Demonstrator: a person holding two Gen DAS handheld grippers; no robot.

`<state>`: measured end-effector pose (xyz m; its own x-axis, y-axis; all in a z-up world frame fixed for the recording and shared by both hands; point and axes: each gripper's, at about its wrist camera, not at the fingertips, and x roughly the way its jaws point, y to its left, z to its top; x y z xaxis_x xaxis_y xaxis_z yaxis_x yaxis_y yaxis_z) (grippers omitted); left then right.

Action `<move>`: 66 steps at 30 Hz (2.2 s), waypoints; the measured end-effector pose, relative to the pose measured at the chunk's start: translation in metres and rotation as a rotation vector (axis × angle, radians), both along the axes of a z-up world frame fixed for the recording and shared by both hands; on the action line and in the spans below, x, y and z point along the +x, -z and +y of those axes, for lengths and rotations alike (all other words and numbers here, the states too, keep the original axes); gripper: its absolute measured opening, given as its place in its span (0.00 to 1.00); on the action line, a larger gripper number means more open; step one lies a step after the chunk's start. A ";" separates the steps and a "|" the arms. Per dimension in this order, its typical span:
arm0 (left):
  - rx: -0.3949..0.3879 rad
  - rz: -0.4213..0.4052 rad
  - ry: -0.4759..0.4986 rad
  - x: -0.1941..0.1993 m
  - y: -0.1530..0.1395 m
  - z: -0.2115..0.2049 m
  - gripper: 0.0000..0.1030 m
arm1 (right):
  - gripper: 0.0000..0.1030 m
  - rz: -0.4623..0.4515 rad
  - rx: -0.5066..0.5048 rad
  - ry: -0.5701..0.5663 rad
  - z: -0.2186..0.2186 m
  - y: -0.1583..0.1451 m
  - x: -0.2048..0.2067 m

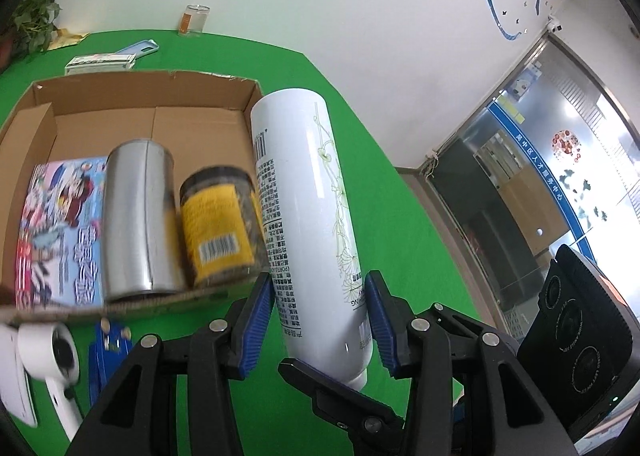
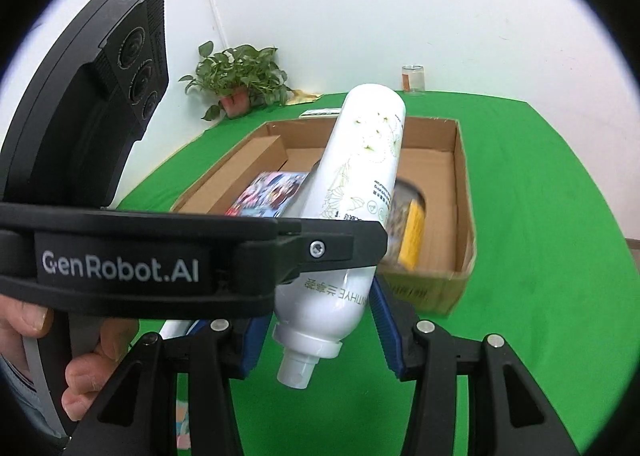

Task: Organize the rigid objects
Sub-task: 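Carry the spray bottle into the box beside the jar with the left gripper, then open the left gripper and withdraw both grippers from the box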

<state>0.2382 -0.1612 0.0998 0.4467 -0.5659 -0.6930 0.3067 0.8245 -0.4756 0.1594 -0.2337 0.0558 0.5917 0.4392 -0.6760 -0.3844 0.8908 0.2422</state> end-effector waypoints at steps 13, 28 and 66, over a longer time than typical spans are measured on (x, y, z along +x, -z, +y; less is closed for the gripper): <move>0.013 0.091 -0.010 0.127 0.009 -0.031 0.42 | 0.46 0.080 -0.068 -0.057 -0.020 0.009 0.089; 0.041 0.239 0.007 0.196 0.079 -0.057 0.42 | 0.46 0.180 -0.102 -0.025 -0.031 0.060 0.119; 0.322 -0.377 -0.257 -0.130 0.006 0.095 0.05 | 0.39 -0.090 -0.170 0.247 0.021 0.029 -0.074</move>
